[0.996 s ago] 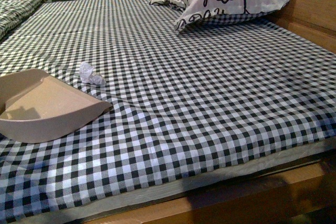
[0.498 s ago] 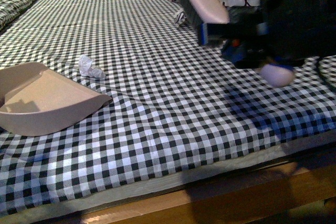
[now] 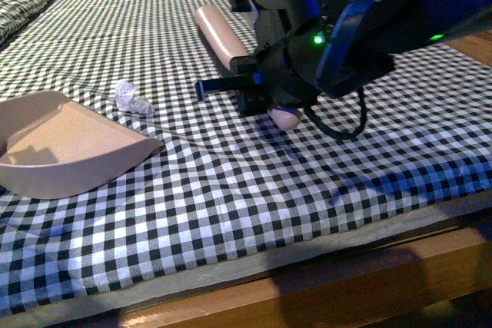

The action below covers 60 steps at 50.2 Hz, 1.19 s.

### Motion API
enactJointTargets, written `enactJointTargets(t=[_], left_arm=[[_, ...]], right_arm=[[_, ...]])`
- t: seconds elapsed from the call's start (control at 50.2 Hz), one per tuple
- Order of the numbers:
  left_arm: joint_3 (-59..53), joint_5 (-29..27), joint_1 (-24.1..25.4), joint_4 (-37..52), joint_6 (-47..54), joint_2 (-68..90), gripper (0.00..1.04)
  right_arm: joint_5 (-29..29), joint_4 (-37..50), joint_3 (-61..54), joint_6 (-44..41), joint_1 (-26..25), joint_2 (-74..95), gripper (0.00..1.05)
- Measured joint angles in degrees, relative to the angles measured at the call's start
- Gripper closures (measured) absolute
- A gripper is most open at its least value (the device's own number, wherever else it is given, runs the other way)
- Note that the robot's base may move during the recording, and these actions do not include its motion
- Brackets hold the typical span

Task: Clean up trash

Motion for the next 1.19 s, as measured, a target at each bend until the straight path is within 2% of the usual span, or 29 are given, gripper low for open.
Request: enactJointTargets(t=[0.358,0.577,0.777,1.195], left_arm=[[0.0,0.0,0.0,0.0,0.0,0.0,0.79],[0.0,0.0,0.0,0.0,0.0,0.0,0.79],[0.0,0.0,0.0,0.0,0.0,0.0,0.79],[0.0,0.0,0.0,0.0,0.0,0.0,0.79]], right_arm=[[0.3,-5.1,16.6,-4.0,3.9,11.6,0.85],[4.0,-7.2,22.9,-6.4,4.6,15.6,0.85],[7.7,-11.3,25.4,-10.5,4.6,18.3,0.85],[4.6,-15.2,25.5,-11.5,6.0,18.9,0.85]])
